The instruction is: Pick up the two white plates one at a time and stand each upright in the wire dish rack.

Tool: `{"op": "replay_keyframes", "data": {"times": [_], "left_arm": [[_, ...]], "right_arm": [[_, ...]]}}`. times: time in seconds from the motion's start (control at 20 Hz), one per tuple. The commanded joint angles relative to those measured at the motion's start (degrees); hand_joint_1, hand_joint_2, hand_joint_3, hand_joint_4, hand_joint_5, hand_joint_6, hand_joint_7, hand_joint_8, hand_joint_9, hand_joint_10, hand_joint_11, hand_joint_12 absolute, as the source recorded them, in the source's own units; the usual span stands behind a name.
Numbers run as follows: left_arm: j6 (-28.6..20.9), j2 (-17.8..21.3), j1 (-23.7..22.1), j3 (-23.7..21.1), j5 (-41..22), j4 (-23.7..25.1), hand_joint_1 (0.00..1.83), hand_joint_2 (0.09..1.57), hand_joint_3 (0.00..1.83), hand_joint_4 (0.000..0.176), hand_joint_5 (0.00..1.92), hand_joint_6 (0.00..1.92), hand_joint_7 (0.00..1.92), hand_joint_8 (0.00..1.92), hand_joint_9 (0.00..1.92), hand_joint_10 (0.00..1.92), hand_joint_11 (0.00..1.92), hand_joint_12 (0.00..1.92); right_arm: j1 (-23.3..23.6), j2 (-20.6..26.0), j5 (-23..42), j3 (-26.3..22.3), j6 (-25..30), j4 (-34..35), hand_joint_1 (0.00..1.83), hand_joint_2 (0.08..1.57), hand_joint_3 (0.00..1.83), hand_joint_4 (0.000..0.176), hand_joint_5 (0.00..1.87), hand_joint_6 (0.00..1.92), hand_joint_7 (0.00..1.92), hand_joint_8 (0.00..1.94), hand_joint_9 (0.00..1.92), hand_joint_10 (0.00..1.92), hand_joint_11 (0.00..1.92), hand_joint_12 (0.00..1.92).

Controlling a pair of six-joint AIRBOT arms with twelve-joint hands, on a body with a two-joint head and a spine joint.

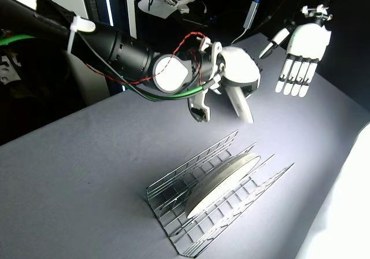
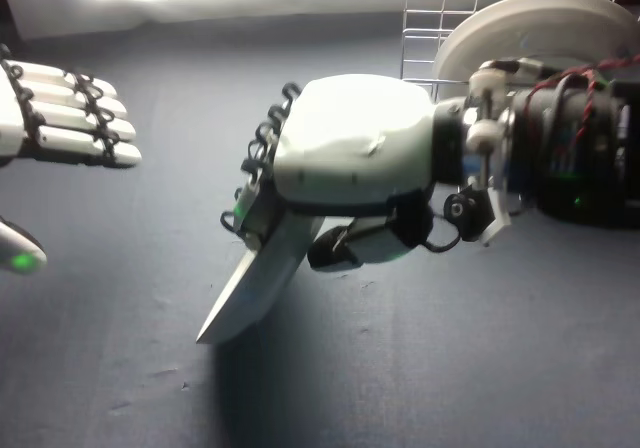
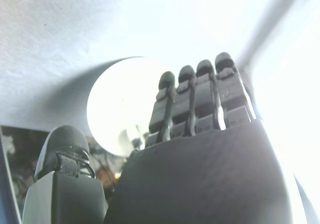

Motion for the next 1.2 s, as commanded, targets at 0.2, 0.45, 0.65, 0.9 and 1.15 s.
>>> {"op": "replay_keyframes", "data": {"times": [0.2, 0.45, 0.65, 0.9, 1.15], "left_arm": [[-1.42, 1.47, -2.51, -0.32, -0.67, -1.19, 0.0, 1.1, 0.0, 0.0, 0.09, 0.0, 0.05, 0.0, 0.01, 0.0, 0.0, 0.0], [-1.58, 1.74, -2.74, -1.04, -0.58, -0.11, 0.0, 1.11, 0.0, 0.0, 0.09, 0.0, 0.05, 0.0, 0.01, 0.0, 0.0, 0.0], [-1.58, 1.73, -2.7, -0.99, -0.58, 0.04, 0.0, 1.11, 0.0, 0.0, 0.1, 0.01, 0.06, 0.01, 0.02, 0.0, 0.0, 0.0], [-1.58, 1.73, -2.34, -0.91, -0.57, 0.05, 0.0, 1.1, 0.0, 0.0, 0.09, 0.0, 0.06, 0.0, 0.02, 0.01, 0.0, 0.0], [-1.58, 1.73, -1.9, -0.92, -0.44, 0.07, 0.0, 1.1, 0.0, 0.0, 0.08, 0.0, 0.05, 0.0, 0.02, 0.0, 0.0, 0.0]], "right_arm": [[3.33, 5.45, 6.42, -5.92, 0.59, 10.62, 1.38, 1.08, 0.0, 0.0, 0.98, 0.91, 1.05, 0.78, 1.0, 1.12, 0.8, 1.14], [4.53, 10.08, 6.55, -9.34, 0.76, 23.19, 1.38, 1.08, 0.0, 0.0, 0.98, 0.91, 1.03, 0.8, 1.01, 1.1, 0.81, 1.11], [5.35, 12.44, 6.97, -10.97, 0.91, 30.53, 1.39, 1.07, 0.0, 0.0, 1.0, 0.88, 1.06, 0.76, 1.03, 1.07, 0.82, 1.11], [6.83, 14.96, 7.0, -12.4, 1.22, 40.45, 1.38, 1.08, 0.0, 0.0, 0.99, 0.88, 1.05, 0.78, 1.03, 1.09, 0.83, 1.1], [7.75, 17.59, 7.06, -13.18, 1.46, 50.74, 1.38, 1.08, 0.0, 0.0, 1.0, 0.88, 1.05, 0.76, 1.02, 1.09, 0.82, 1.1]]}}
